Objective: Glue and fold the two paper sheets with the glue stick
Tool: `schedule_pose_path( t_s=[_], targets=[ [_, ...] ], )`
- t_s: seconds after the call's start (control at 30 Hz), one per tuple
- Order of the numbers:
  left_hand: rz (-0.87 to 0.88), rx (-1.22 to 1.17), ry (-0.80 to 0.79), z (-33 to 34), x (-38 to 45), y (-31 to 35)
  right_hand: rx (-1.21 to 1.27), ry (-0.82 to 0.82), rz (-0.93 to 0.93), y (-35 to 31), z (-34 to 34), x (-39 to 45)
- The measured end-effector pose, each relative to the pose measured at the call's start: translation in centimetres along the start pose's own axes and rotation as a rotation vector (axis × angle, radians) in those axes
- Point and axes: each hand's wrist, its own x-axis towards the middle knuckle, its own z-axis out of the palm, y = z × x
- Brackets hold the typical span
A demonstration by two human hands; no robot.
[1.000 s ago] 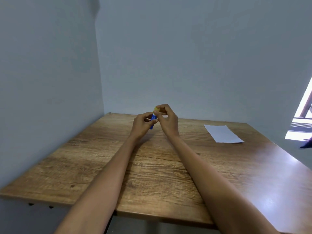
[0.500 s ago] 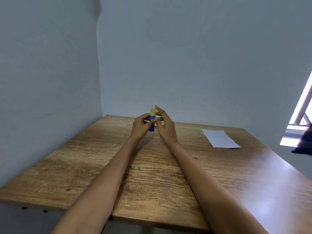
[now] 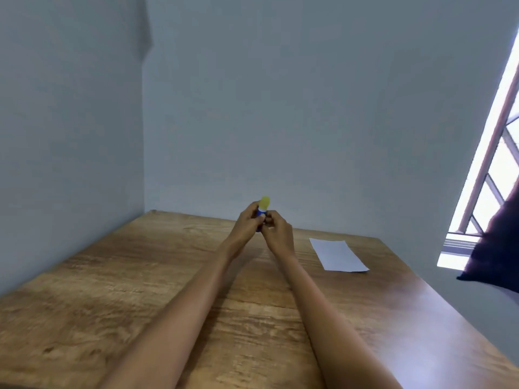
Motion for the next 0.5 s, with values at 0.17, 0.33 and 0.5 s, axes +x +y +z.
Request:
schedule_pose_path(
  t_s=[0.17,0.33,0.5],
  targets=[
    [-0.124,-0.048,0.022,2.6,0.8,-2.0,-0.195,0.025,0.122,2.5,-0.4,0.1],
    [-0.189,-0.006,0.005,1.4,0.5,-2.9,-0.298,-0.068,0.153,2.5,0.0,0.1],
    [-0.216,-0.063,0.020,0.8,0.0,-3.2,-0.274,-0.090,0.174,3.0,0.0,0.0]
  ],
)
